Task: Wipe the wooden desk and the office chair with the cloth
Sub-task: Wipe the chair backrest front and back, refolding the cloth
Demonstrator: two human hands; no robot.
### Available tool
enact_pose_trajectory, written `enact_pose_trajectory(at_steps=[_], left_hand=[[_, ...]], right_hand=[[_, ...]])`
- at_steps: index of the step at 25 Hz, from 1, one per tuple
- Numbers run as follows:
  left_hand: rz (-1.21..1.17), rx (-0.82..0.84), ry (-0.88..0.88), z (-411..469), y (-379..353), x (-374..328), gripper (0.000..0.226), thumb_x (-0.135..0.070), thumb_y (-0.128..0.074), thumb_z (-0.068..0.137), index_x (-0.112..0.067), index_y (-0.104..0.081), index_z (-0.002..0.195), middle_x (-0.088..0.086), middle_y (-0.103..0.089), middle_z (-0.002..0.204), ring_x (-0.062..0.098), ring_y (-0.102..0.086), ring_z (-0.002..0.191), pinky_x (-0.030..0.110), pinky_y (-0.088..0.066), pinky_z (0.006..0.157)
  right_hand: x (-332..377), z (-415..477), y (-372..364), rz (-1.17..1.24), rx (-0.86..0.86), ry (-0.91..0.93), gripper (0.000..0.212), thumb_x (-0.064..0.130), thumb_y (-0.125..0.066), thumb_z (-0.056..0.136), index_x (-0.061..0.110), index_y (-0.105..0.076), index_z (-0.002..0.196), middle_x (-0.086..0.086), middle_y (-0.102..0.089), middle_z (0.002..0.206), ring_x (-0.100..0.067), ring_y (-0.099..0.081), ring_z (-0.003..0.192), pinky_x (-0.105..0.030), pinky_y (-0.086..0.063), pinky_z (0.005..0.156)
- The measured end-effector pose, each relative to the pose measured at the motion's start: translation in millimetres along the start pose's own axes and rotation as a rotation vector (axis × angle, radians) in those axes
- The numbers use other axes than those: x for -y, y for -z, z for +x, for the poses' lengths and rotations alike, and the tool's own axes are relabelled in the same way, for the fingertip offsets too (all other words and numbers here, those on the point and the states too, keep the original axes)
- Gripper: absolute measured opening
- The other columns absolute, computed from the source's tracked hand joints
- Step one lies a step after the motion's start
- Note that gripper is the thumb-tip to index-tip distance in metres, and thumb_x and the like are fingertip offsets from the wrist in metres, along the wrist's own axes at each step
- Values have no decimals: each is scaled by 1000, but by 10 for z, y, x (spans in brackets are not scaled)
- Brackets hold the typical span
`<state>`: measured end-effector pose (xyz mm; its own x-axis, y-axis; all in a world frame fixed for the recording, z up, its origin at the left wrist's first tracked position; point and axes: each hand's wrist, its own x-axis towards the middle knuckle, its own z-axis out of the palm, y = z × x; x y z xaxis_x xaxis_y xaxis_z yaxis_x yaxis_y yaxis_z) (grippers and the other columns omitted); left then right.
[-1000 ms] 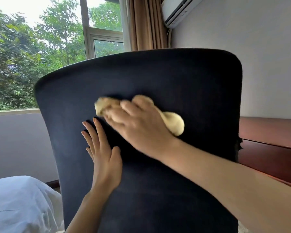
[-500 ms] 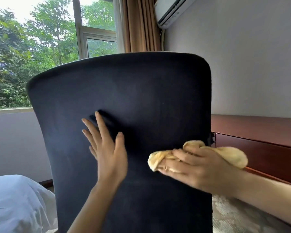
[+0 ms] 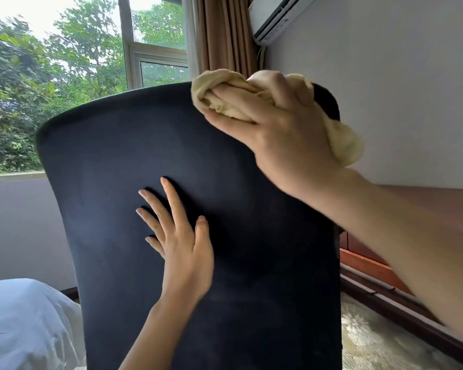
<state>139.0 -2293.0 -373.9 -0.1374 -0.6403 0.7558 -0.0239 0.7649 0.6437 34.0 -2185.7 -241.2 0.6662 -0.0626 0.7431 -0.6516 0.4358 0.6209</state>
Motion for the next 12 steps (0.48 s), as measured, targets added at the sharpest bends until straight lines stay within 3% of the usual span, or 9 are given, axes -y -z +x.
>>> enact_pose_trajectory(at_steps=[3,6,9,12], left_hand=[[3,-6,-4,31,20,45,75,-14,-31,96,-48,17,142,-17,29,152,10,27,140,48,11,111],[13,1,-17,41,42,71,75,-11,-29,95,-48,15,143,-17,27,153,10,27,140,48,11,111],[34,20,-29,32,58,66,80,-5,-31,93,-47,15,143,-15,27,153,12,27,140,48,12,110],[3,57,-7,35,95,45,79,-8,-34,95,-51,14,141,-16,27,153,12,28,140,48,12,111]], right_hand=[[325,-191,-37,152,-26,-71,25,16,-51,95,22,-74,103,10,-62,115,-22,-51,88,-37,-44,74],[636,-614,42,178,120,-26,26,17,-51,98,28,-74,103,15,-68,108,-16,-59,73,-34,-46,70],[846,-1081,228,255,261,13,30,13,-47,99,28,-73,107,15,-68,110,-12,-58,73,-30,-46,71],[803,-1499,453,279,359,147,35,9,-43,99,27,-72,108,13,-68,109,-12,-65,85,-28,-49,75]])
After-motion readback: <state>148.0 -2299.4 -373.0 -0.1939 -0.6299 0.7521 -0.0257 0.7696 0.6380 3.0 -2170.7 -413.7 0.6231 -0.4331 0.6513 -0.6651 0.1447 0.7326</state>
